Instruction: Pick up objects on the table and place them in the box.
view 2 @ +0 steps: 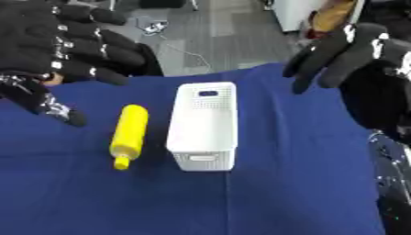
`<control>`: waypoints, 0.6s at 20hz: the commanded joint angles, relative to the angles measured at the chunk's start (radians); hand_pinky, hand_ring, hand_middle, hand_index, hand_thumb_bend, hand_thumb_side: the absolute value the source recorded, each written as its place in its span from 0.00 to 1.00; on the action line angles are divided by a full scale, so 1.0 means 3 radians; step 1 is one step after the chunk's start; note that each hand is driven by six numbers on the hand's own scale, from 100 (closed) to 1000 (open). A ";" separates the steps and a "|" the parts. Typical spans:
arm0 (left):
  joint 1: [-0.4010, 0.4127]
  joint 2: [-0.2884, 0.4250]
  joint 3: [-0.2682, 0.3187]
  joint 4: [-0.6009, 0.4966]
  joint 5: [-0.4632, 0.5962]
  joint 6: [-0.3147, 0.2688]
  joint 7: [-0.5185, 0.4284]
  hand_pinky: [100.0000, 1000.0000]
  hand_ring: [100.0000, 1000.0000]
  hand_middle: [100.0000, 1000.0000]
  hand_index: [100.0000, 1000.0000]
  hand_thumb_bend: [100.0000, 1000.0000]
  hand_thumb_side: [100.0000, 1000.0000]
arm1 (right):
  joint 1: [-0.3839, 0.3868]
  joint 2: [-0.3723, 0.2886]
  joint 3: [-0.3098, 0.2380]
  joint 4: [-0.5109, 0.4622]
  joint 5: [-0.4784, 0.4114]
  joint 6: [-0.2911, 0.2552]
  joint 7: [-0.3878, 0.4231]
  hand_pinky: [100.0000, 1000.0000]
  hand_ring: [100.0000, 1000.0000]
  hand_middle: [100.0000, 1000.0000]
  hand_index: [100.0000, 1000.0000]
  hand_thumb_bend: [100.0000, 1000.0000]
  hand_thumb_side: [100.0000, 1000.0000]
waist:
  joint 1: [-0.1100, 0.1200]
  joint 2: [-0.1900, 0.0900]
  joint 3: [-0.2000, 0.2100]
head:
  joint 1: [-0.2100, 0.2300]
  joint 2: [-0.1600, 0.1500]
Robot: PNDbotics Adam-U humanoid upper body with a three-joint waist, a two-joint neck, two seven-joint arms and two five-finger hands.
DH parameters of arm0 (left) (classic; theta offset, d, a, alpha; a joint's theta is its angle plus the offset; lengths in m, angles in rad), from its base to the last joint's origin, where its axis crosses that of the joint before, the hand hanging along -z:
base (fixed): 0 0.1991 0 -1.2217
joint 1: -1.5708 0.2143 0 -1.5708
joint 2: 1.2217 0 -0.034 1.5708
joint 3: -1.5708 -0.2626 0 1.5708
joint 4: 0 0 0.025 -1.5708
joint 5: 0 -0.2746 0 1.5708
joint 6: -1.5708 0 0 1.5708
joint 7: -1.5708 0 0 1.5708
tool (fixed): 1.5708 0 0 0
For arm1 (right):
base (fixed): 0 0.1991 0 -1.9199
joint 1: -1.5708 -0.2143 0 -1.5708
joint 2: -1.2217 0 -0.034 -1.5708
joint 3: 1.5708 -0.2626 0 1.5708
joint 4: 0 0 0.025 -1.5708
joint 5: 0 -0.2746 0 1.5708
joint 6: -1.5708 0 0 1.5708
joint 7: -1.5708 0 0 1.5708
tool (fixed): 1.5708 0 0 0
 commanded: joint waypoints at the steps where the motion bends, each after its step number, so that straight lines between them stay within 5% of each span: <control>1: -0.0096 0.0104 -0.0018 -0.0030 -0.0147 -0.0026 0.0002 1.00 0.86 0.91 0.78 0.83 0.27 | -0.0092 0.0008 -0.0015 -0.0051 0.0020 0.0016 0.0010 0.58 0.45 0.53 0.58 0.19 1.00 | 0.0001 -0.0026 -0.0016 | 0.0071 0.0011; 12: -0.0152 0.0208 -0.0023 -0.0089 -0.0485 -0.0028 0.0060 1.00 0.87 0.91 0.78 0.91 0.25 | -0.0180 0.0028 -0.0012 -0.0051 0.0039 0.0020 0.0020 0.59 0.45 0.53 0.58 0.19 1.00 | 0.0044 0.0074 -0.0095 | 0.0162 -0.0034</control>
